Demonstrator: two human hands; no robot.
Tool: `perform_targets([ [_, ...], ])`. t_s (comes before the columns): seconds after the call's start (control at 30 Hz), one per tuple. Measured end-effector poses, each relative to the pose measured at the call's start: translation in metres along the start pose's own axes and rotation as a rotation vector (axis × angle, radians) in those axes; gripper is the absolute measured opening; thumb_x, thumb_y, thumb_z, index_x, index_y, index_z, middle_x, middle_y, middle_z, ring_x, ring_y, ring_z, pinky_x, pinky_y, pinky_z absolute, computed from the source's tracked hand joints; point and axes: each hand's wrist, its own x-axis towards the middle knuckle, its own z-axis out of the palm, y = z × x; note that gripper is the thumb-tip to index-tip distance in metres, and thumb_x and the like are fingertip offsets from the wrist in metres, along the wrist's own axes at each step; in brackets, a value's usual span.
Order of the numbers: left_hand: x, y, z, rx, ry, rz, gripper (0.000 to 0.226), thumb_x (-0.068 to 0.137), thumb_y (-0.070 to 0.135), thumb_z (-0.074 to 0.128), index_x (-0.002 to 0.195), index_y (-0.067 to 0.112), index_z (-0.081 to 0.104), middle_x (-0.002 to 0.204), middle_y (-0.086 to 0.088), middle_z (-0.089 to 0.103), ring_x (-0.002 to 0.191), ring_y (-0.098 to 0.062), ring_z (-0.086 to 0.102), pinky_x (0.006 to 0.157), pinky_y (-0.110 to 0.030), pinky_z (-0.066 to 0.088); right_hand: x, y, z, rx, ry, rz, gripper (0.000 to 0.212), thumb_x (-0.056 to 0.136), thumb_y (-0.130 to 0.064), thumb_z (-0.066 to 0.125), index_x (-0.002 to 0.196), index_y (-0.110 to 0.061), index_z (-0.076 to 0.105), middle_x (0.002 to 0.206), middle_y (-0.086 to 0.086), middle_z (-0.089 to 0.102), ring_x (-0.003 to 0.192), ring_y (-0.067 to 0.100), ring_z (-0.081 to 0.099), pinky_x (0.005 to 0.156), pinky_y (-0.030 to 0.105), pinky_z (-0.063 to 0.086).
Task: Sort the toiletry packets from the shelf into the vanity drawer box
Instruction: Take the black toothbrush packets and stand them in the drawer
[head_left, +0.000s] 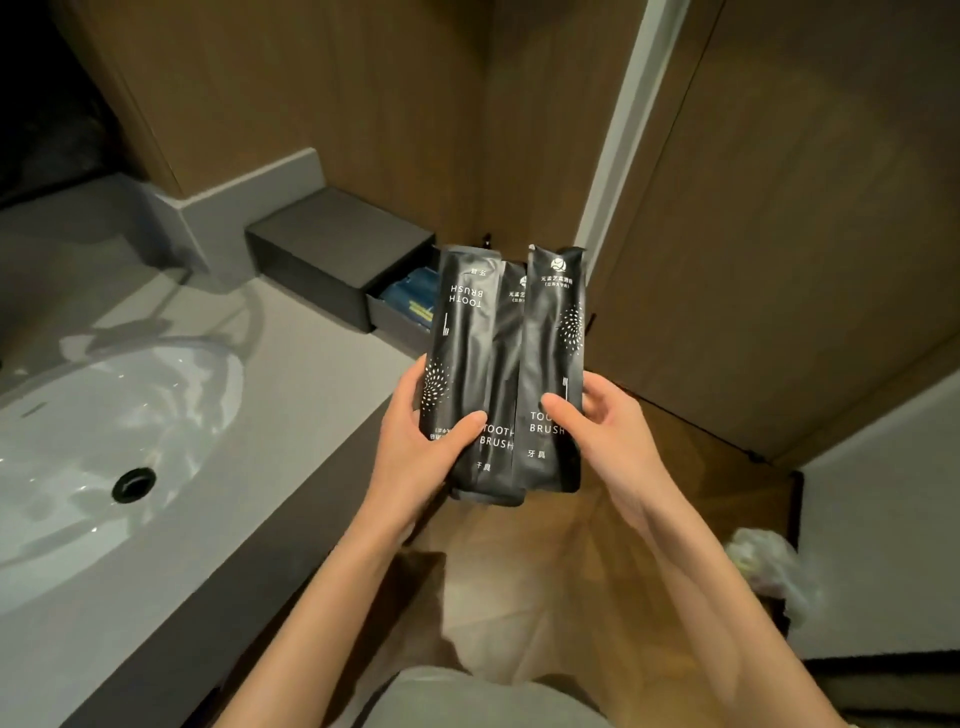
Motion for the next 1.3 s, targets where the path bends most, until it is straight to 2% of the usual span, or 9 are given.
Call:
perform_targets([
  [0.17,0.057,0.0,-0.003,0.014,0.211,-0.041,0.069,0.078,0.011,0.075,0.133,0.034,0.041,0.128,0.006,0.059,0.11,-0.009,0.062,0.094,-0.036,0.052,0.089,-0.009,-0.022,-0.095,-0.119,0.007,0.024,0.091,-0.017,0.062,0.115,-0.018,0.063,0.1,-0.005,0.073,0.082,0.004,0.071,0.063,0.013,0.051],
  [0.37,0.108,-0.022,-0.006,0.047,0.528,-0.141,0.094,0.058,0.045,0.084,0.139,0.038,0.036,0.142,0.004,0.05,0.126,-0.018,0.052,0.103,-0.047,0.044,0.206,-0.002,-0.044,-0.295,-0.333,0.046,0.032,0.093,-0.025,0.059,0.124,-0.018,0.059,0.114,0.001,0.067,0.095,0.013,0.066,0.077,0.024,0.051],
  [0.43,0.118,-0.028,0.004,0.03,0.639,-0.172,0.1,0.05,0.052,0.083,0.138,0.041,0.036,0.143,0.006,0.048,0.13,-0.017,0.048,0.106,-0.047,0.041,0.235,-0.002,-0.05,-0.32,-0.428,0.083,0.03,0.094,-0.026,0.057,0.124,-0.02,0.059,0.112,0.001,0.068,0.092,0.013,0.067,0.075,0.024,0.052],
  [0.6,0.129,-0.033,0.04,-0.03,0.848,-0.202,0.098,0.049,0.05,0.084,0.136,0.04,0.039,0.142,0.004,0.05,0.13,-0.017,0.048,0.109,-0.045,0.039,0.294,-0.007,-0.058,-0.331,-0.617,0.121,0.027,0.095,-0.023,0.056,0.122,-0.02,0.06,0.106,-0.001,0.069,0.089,0.011,0.066,0.068,0.021,0.051],
  [0.7,0.13,-0.03,0.057,-0.025,0.95,-0.199,0.093,0.058,0.041,0.084,0.139,0.034,0.038,0.142,0.005,0.05,0.13,-0.014,0.048,0.111,-0.042,0.036,0.317,-0.005,-0.052,-0.306,-0.71,0.151,0.024,0.094,-0.019,0.056,0.117,-0.017,0.062,0.103,0.0,0.071,0.089,0.012,0.067,0.076,0.024,0.053],
  [0.83,0.127,-0.029,0.071,0.001,1.054,-0.226,0.084,0.07,0.029,0.082,0.14,0.032,0.036,0.142,0.005,0.049,0.131,-0.015,0.046,0.112,-0.043,0.035,0.338,0.004,-0.034,-0.276,-0.808,0.181,0.018,0.094,-0.015,0.056,0.11,-0.015,0.065,0.096,0.0,0.072,0.086,0.014,0.067,0.083,0.032,0.054],
  [1.0,0.125,-0.025,0.08,0.032,1.141,-0.208,0.074,0.074,0.018,0.079,0.137,0.026,0.041,0.136,0.003,0.053,0.122,-0.013,0.053,0.11,-0.038,0.038,0.349,0.017,0.0,-0.266,-0.86,0.202,0.025,0.095,-0.02,0.055,0.117,-0.012,0.061,0.104,0.006,0.071,0.095,0.02,0.068,0.086,0.038,0.056],
  [1.13,0.123,-0.024,0.081,0.044,1.166,-0.217,0.077,0.074,0.02,0.079,0.14,0.026,0.04,0.135,0.003,0.054,0.121,-0.015,0.055,0.108,-0.04,0.04,0.344,0.025,0.028,-0.286,-0.86,0.188,0.026,0.098,-0.02,0.049,0.12,-0.008,0.055,0.106,0.007,0.068,0.09,0.016,0.065,0.068,0.023,0.053],
  [1.3,0.121,-0.027,0.077,0.035,1.189,-0.229,0.078,0.072,0.022,0.08,0.139,0.028,0.04,0.135,0.004,0.055,0.122,-0.015,0.054,0.109,-0.041,0.039,0.332,0.033,0.045,-0.408,-0.858,0.112,0.029,0.101,-0.018,0.04,0.129,-0.009,0.043,0.112,-0.002,0.05,0.1,0.012,0.047,0.085,0.023,0.037],
])
